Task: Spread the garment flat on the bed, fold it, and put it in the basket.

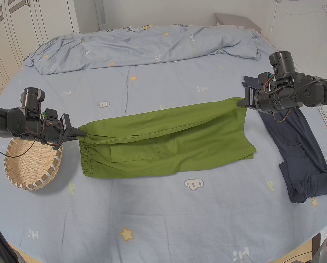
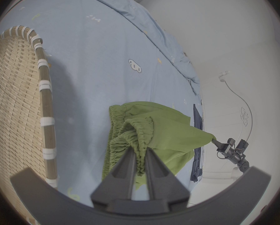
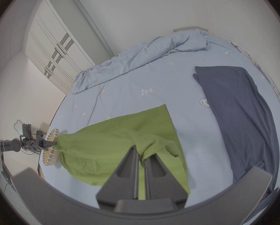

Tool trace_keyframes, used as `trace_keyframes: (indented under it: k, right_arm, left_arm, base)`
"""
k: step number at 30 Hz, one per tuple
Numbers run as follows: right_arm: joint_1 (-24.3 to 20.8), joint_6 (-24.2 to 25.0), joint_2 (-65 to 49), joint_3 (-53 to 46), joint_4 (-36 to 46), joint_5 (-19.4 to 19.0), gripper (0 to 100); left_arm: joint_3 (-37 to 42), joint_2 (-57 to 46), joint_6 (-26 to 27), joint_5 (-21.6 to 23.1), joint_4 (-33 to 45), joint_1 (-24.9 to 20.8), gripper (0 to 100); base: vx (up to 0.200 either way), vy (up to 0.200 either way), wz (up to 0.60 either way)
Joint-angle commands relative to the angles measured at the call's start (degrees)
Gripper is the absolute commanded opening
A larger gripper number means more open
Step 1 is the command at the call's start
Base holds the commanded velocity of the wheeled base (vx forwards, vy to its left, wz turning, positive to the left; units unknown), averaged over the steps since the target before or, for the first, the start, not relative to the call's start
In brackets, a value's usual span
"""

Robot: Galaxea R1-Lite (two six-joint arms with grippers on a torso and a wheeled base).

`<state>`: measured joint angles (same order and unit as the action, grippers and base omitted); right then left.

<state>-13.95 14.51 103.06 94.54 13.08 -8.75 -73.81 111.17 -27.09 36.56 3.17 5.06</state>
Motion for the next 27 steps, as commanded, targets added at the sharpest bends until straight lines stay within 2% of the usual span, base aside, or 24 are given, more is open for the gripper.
trace_keyframes:
  k: [1,9,14,20,23,25,27]
  right_arm:
    - [-0.12,0.0,0.48,-0.41,0.02,0.05,100]
    - [-0.29,0.08,0.56,-0.5,0.02,-0.12,100]
    - [0.06,0.08,0.3,-1.02,0.02,-0.04,100]
    - [0.5,0.08,-0.05,-1.73,0.02,0.05,100]
    - [0.85,0.08,-0.14,-1.29,0.02,0.05,100]
    - [1.55,0.08,-0.23,-0.93,-0.07,0.05,100]
    - [1.82,0.08,-1.02,-1.37,-0.25,-0.04,100]
  left_arm:
    - [-0.37,0.19,-0.07,0.0,-0.01,-0.23,100]
    - [-0.19,-1.21,-0.33,0.0,-0.01,-1.19,100]
    - [0.95,-2.88,-1.21,0.53,0.17,-3.48,100]
    - [0.6,0.72,-1.65,0.27,0.08,-6.47,100]
    - [-0.19,2.48,-1.56,0.27,0.08,-6.82,100]
    - [-3.53,5.38,-1.92,0.09,-0.01,-6.82,100]
    - [-6.96,6.26,-4.47,0.27,-0.01,-6.38,100]
  base:
    - [0.0,0.0,0.0]
    - [0.0,0.0,0.0]
    - [0.0,0.0,0.0]
    - [0.0,0.0,0.0]
    - [0.0,0.0,0.0]
    - [0.0,0.0,0.0]
    - [0.0,0.0,0.0]
